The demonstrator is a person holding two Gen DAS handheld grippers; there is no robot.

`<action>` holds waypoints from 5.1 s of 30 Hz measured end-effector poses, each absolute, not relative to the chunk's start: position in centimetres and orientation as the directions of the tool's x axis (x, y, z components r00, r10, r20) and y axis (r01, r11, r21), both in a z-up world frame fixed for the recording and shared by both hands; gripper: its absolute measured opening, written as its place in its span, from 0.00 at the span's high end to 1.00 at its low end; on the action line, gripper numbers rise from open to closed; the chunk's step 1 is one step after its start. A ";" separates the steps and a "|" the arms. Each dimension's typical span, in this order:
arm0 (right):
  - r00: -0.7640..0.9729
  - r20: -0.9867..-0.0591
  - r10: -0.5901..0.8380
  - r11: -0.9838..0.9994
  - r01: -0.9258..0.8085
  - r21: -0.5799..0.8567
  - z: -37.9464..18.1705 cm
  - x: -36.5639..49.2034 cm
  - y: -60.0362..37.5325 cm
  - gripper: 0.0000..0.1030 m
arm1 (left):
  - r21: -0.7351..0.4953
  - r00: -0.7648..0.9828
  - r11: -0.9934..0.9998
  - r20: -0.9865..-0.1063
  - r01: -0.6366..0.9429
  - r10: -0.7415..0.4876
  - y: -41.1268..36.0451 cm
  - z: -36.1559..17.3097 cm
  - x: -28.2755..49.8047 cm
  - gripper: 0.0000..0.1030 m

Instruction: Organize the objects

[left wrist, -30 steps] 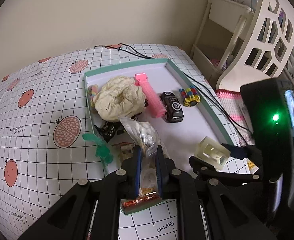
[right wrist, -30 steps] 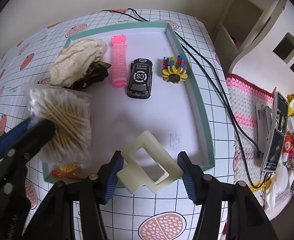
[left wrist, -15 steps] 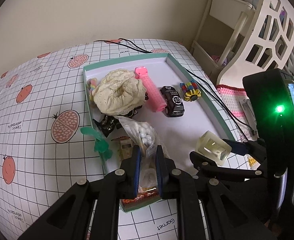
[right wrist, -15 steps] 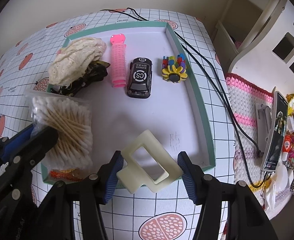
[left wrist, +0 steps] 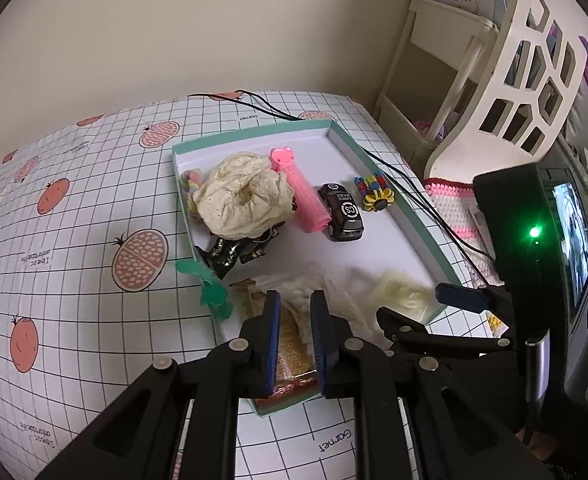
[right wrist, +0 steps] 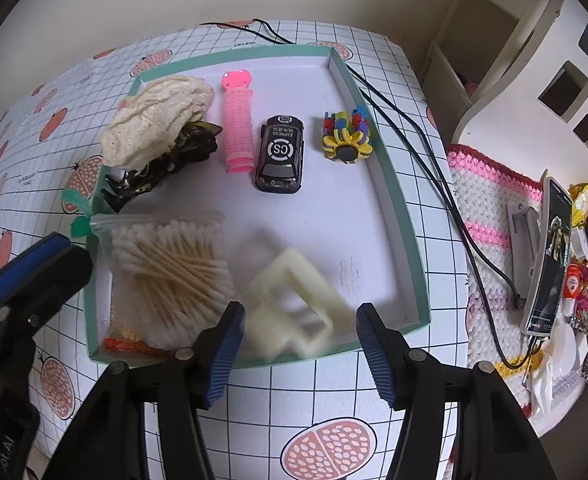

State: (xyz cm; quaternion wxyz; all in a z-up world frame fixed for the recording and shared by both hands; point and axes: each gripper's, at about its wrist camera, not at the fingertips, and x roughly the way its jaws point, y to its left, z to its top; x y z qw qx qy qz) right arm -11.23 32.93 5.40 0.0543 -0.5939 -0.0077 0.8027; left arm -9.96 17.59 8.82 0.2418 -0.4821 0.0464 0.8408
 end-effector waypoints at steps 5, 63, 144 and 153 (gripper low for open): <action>-0.301 -0.949 0.096 -0.994 -0.081 -0.075 5.8 -11.0 32.8 0.38 | -0.164 -0.431 -0.886 -0.826 -0.433 0.364 16.5 9.3 -10.1 0.85; -0.349 -0.931 0.104 -0.990 -0.127 -0.063 4.7 -4.5 26.5 0.00 | -0.024 -0.496 -0.972 -0.857 -0.235 0.141 3.1 7.8 -6.3 0.04; -0.363 -0.931 0.032 -0.998 -0.054 -0.013 1.6 -0.8 29.0 0.00 | -0.001 -0.454 -0.990 -0.889 -0.140 0.065 -0.8 -0.5 -5.0 0.02; -0.373 -0.927 0.031 -0.999 -0.052 -0.013 1.8 -0.4 29.6 0.00 | 0.000 -0.458 -0.991 -0.887 -0.135 0.062 -0.9 -0.7 -5.1 0.00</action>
